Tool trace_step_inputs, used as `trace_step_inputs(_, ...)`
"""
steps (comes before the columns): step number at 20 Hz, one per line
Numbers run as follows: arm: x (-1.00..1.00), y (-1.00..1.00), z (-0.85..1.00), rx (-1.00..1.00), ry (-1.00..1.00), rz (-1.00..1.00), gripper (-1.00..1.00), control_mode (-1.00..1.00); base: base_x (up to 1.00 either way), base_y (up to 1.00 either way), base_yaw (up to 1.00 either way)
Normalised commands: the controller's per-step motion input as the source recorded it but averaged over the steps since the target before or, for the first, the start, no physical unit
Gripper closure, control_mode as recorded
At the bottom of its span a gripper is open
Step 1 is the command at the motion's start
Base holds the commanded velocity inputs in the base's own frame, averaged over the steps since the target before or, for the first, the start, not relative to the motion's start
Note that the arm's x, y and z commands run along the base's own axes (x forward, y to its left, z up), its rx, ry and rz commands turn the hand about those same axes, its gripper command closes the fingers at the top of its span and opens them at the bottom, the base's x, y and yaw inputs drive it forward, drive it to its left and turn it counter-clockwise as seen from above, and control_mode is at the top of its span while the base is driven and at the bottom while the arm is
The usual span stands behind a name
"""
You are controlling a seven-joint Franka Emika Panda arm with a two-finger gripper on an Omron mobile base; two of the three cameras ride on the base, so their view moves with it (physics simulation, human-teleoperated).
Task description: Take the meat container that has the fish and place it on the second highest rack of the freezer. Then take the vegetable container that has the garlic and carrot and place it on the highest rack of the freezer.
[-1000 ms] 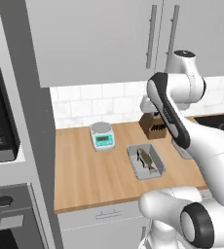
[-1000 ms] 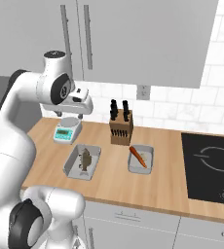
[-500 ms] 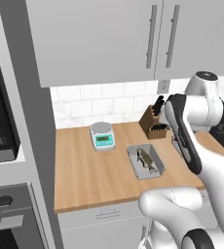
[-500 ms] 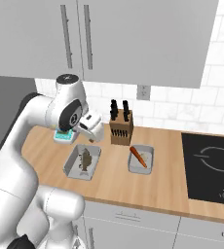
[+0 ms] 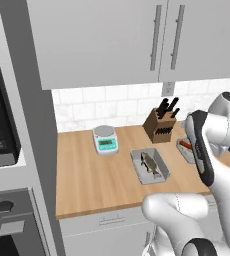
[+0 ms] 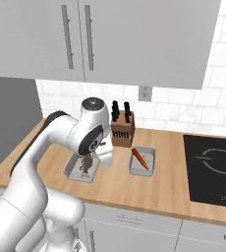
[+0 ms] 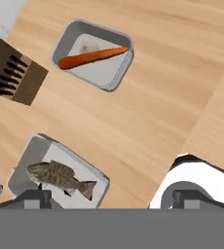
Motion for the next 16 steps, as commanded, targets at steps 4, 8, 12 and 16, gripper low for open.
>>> trace_step_inputs(4,0.0,-0.72,-0.51,0.0,0.01,-0.36,-1.0,-1.0,0.0,0.0,0.0)
trace_step_inputs(8,0.15,-0.71,-0.32,-0.03,0.09,-0.13,-1.0,-1.0,0.0,0.0,0.0)
trace_step_inputs(12,0.06,-0.46,-0.14,0.12,0.0,-0.12,-1.0,-1.0,0.0,0.0,0.0)
trace_step_inputs(16,0.06,-0.18,-0.02,0.15,0.0,-0.07,-1.0,-1.0,0.0,0.0,0.0)
